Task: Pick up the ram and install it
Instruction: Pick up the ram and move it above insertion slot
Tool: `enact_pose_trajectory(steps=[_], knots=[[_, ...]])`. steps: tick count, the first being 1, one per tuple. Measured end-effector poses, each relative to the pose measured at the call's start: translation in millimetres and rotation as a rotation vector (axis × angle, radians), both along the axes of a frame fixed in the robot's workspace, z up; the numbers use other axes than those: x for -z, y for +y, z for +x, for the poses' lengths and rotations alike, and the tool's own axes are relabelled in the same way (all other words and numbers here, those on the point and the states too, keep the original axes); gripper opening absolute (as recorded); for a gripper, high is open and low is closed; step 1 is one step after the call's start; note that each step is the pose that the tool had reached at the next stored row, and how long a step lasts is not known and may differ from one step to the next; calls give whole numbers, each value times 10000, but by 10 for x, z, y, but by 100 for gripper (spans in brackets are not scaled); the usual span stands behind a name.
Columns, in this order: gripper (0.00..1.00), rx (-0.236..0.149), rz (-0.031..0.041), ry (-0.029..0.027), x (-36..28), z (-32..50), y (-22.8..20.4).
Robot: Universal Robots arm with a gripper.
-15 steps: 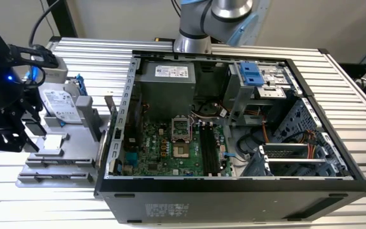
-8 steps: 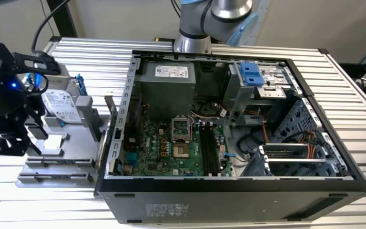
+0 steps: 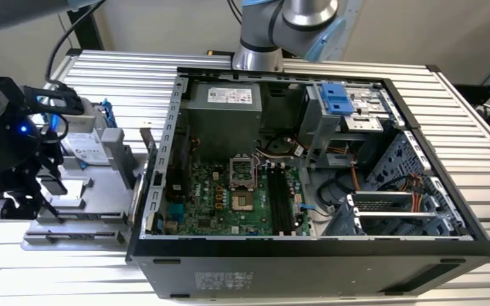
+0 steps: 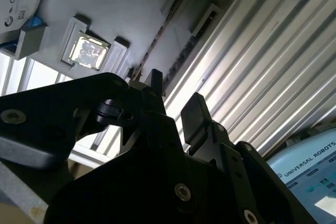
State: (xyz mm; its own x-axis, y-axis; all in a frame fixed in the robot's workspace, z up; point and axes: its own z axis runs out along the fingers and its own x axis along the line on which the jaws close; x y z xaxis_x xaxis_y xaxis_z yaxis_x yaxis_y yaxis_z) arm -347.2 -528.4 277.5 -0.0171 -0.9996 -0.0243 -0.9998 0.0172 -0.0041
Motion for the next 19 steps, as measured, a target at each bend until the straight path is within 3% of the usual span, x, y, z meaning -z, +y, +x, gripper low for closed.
enact_pose_trajectory(steps=[11,19], knots=[[100,44,1,54,180,1,-124],[100,46,0,57,324,16,-134]])
